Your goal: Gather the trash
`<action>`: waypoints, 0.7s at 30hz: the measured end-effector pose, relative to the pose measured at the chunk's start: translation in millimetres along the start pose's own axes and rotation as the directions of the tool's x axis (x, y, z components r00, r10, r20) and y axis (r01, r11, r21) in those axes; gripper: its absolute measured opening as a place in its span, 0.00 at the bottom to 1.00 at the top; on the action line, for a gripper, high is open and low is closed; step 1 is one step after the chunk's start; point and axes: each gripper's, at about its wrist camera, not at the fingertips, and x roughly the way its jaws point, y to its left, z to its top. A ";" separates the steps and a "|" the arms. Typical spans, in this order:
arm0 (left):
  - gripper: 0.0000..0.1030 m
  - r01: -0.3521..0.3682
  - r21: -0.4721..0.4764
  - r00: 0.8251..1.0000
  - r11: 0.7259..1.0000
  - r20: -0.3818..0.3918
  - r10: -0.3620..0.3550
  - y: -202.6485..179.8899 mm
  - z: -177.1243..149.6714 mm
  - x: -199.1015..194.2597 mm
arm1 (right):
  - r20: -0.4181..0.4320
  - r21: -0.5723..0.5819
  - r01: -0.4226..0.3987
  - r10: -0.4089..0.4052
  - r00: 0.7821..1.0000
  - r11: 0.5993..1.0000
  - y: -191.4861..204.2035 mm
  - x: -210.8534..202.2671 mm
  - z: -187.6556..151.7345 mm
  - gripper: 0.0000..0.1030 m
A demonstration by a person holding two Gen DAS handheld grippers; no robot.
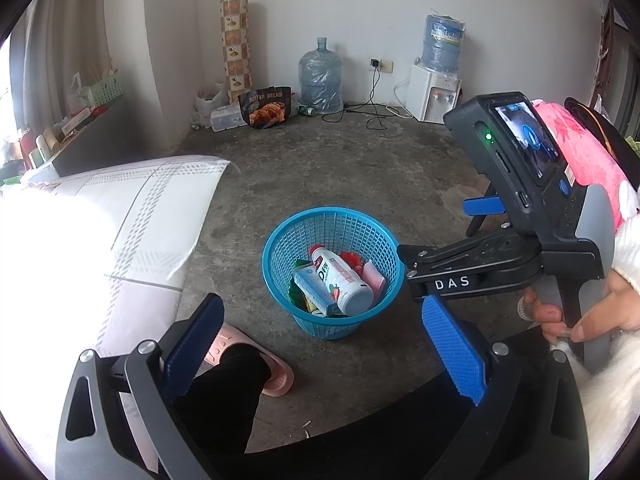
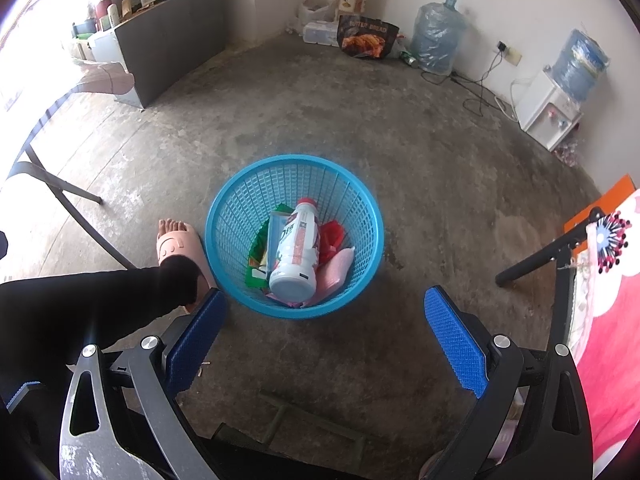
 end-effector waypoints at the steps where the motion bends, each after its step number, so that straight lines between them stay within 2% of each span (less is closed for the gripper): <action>1: 0.95 -0.001 0.001 1.000 1.000 0.000 0.001 -0.1 0.0 0.0 | 0.002 0.001 0.002 -0.002 1.000 1.000 -0.2 0.0 0.0 0.92; 21: 0.95 -0.004 -0.001 1.000 1.000 -0.004 0.004 -0.7 -1.2 3.1 | 0.006 0.004 0.003 -0.003 1.000 1.000 -1.9 0.7 0.3 0.92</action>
